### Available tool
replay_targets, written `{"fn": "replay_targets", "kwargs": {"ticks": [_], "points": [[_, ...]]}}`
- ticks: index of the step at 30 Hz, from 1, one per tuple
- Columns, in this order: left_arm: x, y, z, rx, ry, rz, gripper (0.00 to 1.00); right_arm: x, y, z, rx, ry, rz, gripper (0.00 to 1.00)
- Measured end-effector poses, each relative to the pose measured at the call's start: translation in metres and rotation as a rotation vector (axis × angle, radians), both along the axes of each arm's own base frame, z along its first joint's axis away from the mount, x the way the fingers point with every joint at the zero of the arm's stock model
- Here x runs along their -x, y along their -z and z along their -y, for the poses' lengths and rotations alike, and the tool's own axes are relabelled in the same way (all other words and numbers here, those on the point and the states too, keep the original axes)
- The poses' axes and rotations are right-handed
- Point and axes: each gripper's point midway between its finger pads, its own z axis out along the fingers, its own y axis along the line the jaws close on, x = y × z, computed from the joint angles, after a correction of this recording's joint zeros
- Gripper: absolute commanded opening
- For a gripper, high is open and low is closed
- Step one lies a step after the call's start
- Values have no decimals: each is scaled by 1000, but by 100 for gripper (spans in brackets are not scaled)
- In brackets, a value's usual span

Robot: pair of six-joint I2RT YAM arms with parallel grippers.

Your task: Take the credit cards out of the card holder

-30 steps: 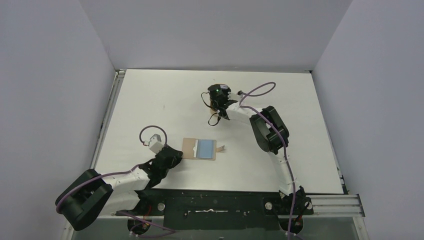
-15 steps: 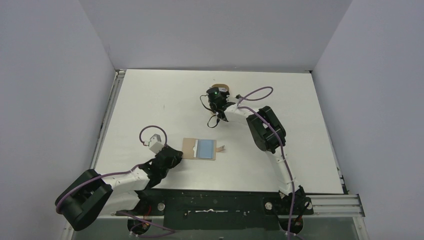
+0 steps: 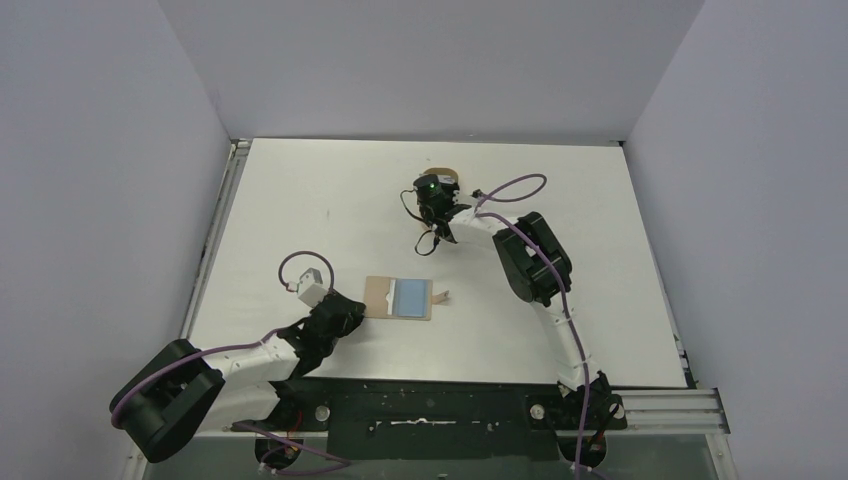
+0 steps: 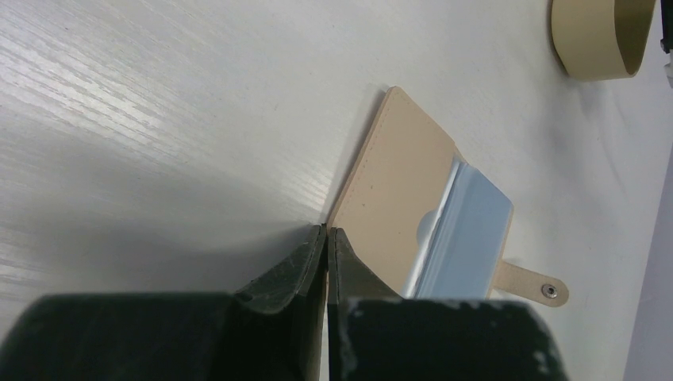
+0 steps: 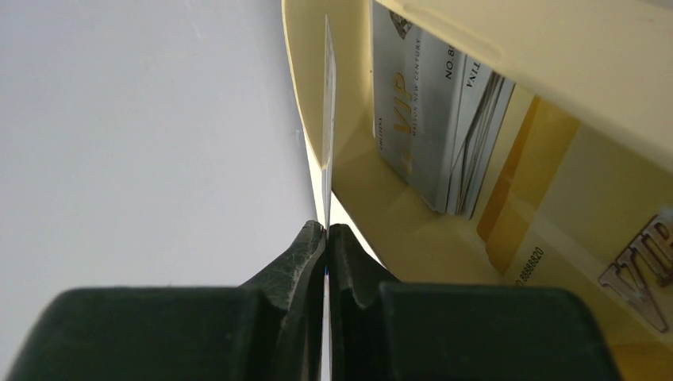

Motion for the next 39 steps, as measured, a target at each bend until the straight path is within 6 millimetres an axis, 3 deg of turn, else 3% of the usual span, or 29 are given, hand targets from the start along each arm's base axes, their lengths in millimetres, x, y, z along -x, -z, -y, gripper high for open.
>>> {"fn": "replay_targets", "kwargs": {"ticks": [13, 17, 22, 32, 37, 39], "points": [[0, 1, 0, -1, 0, -1, 0, -10, 1, 19, 25, 22, -1, 0], [-1, 1, 0, -3, 0, -2, 0, -11, 1, 22, 33, 24, -1, 27], [-2, 1, 1, -5, 0, -4, 0, -12, 1, 22, 32, 16, -3, 47], [-3, 1, 2, -9, 1, -3, 0, -17, -13, 13, -9, -10, 18, 55], [-4, 1, 3, -10, 2, -4, 0, -13, -10, 8, -15, -33, -52, 55], [-4, 1, 3, -11, 2, -4, 0, -9, -8, 7, -1, -44, -109, 60]]}}
